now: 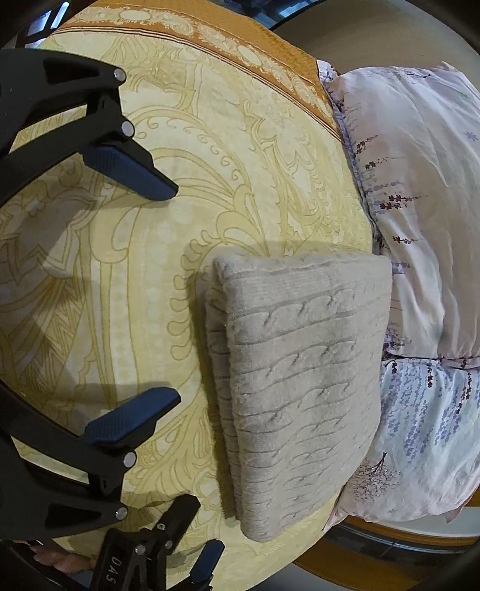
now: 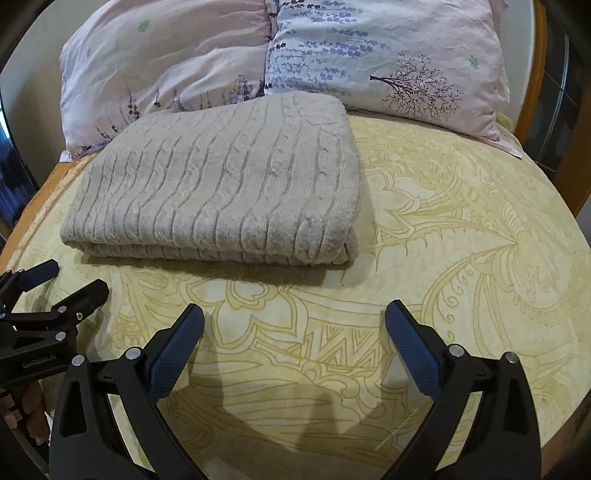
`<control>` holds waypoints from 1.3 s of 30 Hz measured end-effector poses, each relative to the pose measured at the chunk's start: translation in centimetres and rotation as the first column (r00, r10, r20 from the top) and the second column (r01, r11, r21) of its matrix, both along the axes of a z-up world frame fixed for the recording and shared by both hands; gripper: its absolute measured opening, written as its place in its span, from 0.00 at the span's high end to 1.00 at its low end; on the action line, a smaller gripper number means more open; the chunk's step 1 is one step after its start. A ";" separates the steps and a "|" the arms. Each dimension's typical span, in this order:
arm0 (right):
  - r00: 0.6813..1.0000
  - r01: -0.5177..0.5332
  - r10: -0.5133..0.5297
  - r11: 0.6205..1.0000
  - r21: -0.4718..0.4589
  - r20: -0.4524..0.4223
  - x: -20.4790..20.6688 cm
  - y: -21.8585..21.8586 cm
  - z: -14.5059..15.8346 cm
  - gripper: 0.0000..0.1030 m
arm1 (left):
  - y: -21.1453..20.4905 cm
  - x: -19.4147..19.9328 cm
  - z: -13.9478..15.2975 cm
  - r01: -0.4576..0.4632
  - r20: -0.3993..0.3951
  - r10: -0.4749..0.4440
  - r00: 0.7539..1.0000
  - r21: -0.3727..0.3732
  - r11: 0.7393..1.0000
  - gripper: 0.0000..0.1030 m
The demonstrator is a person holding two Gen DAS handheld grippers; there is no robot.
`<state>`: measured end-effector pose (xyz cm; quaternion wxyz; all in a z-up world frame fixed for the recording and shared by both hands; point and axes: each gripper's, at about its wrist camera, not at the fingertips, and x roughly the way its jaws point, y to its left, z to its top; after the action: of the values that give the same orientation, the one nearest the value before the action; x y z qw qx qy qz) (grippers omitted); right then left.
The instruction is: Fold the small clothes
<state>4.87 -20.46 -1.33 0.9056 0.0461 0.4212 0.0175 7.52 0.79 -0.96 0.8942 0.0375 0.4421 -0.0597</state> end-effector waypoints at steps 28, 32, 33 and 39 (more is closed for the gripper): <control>1.000 0.004 -0.004 1.000 -0.022 -0.005 -0.2 0.1 -0.2 0.01 | 0.0 0.0 -0.1 0.002 0.011 -0.002 1.000 -0.002 1.000 0.02; 1.000 0.005 -0.005 1.000 -0.022 -0.005 -0.2 0.1 -0.2 0.01 | 0.0 0.0 -0.1 0.002 0.011 -0.002 1.000 -0.002 1.000 0.02; 1.000 0.005 -0.005 1.000 -0.022 -0.005 -0.2 0.1 -0.2 0.01 | 0.0 0.0 -0.1 0.002 0.011 -0.002 1.000 -0.002 1.000 0.02; 1.000 0.004 -0.005 1.000 -0.022 -0.005 -0.2 0.1 -0.2 0.01 | 0.0 0.0 -0.1 0.001 0.011 -0.001 1.000 -0.002 1.000 0.02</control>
<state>4.70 -20.34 -1.49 0.9051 0.0370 0.4234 0.0107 7.53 0.78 -1.08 0.8966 0.0373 0.4371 -0.0604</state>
